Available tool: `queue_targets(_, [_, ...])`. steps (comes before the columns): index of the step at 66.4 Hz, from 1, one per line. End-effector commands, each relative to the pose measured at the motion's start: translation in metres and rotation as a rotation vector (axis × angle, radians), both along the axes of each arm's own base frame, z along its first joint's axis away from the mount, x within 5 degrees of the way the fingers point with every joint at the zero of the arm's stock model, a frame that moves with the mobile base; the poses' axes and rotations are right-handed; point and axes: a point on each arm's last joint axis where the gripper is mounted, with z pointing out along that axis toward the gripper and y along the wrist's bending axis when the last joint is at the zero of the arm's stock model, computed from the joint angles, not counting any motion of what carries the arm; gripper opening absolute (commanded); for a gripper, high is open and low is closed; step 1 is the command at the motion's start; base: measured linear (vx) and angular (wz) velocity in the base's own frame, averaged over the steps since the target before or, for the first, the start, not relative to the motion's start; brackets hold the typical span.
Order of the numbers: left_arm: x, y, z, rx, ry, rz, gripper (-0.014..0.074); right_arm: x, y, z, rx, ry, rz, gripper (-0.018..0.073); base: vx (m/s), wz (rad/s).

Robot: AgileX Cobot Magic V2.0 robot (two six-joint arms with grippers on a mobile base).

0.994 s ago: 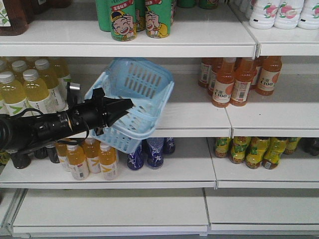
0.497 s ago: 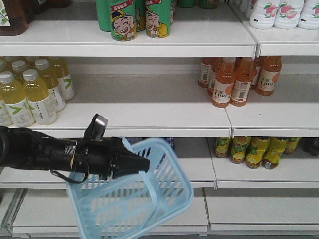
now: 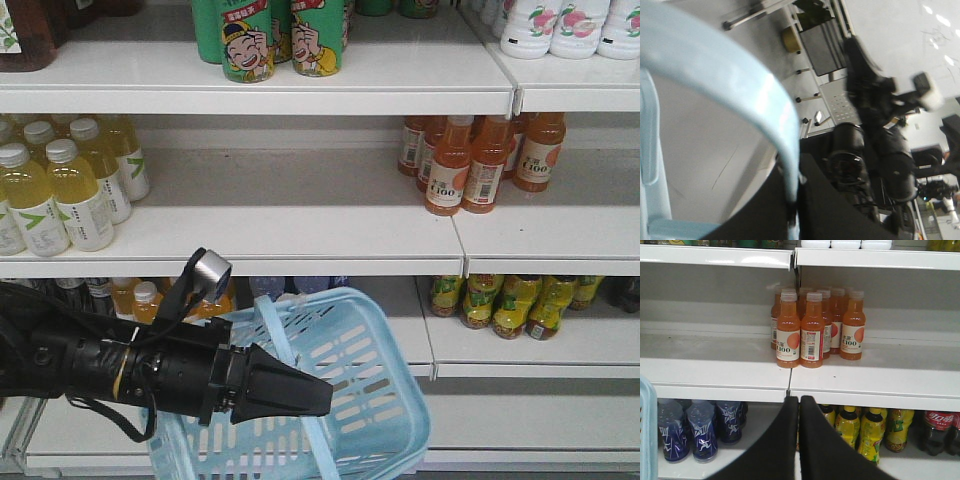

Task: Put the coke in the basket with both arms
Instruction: 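Pull the basket off the shelf toward the robot with the left gripper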

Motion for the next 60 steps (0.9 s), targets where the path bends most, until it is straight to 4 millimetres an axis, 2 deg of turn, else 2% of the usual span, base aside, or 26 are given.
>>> queue_targets(1, [-0.028,-0.004,0.057,-0.286,-0.074,-0.136,-0.0008,-0.001,0.000,0.005,0.000,-0.087,-0.002,-0.0005,0.00,0.00])
queue_targets(10, [-0.044,0.000,0.086,-0.367,-0.157,-0.128,-0.0008,-0.001,0.000,0.005,0.000,-0.087,-0.002,-0.0005,0.00,0.00])
queue_targets(21, [-0.057,0.007,0.105,-0.408,-0.223,-0.126,-0.0008,-0.001,0.000,0.005,0.000,-0.087,-0.002,-0.0005,0.00,0.00])
queue_targets(35, [-0.065,0.010,0.113,-0.420,-0.222,-0.130,-0.0008,-0.001,0.000,0.005,0.000,-0.087,-0.002,-0.0005,0.00,0.00])
queue_targets(60, [-0.065,0.010,0.113,-0.416,-0.218,-0.133,-0.0008,-0.001,0.000,0.005,0.000,-0.087,-0.002,-0.0005,0.00,0.00])
